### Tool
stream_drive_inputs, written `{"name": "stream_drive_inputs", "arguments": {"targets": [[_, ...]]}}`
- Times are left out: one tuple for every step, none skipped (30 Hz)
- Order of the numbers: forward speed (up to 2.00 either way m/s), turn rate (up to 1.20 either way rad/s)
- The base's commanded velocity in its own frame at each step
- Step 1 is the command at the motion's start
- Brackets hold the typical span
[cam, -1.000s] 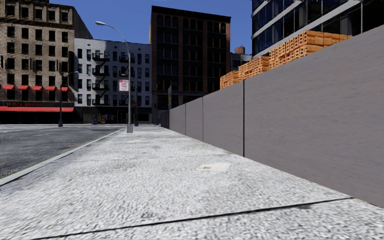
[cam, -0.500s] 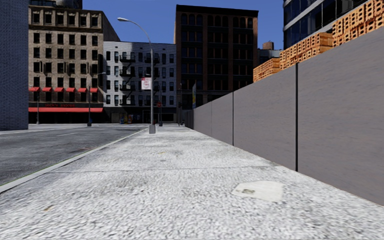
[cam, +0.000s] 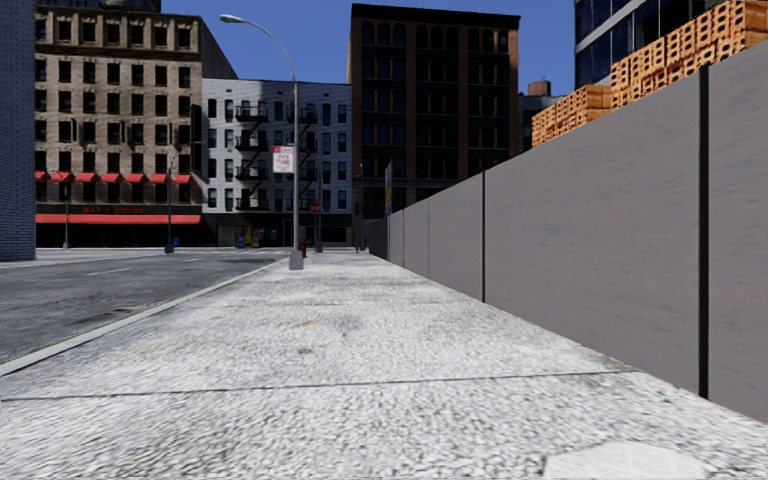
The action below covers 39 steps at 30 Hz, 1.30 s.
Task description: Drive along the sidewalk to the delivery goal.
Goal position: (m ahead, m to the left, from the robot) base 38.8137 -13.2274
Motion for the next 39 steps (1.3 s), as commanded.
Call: {"name": "stream_drive_inputs", "arguments": {"targets": [[2.00, 0.00], [2.00, 0.00], [2.00, 0.00], [2.00, 0.00], [2.00, 0.00], [2.00, 0.00], [2.00, 0.00], [2.00, 0.00], [2.00, 0.00], [2.00, 0.00], [2.00, 0.00], [2.00, 0.00], [2.00, 0.00], [2.00, 0.00], [2.00, 0.00], [2.00, 0.00], [2.00, 0.00], [2.00, 0.00], [2.00, 0.00], [2.00, 0.06], [2.00, 0.19], [2.00, 0.19], [2.00, 0.25], [2.00, 0.30], [2.00, 0.34], [2.00, 0.37], [2.00, 0.37], [2.00, 0.38], [2.00, 0.38], [2.00, 0.38], [2.00, 0.38], [2.00, 0.38], [2.00, 0.38], [2.00, 0.38], [2.00, 0.38], [2.00, 0.38], [2.00, 0.28], [2.00, 0.00], [2.00, 0.00]]}}
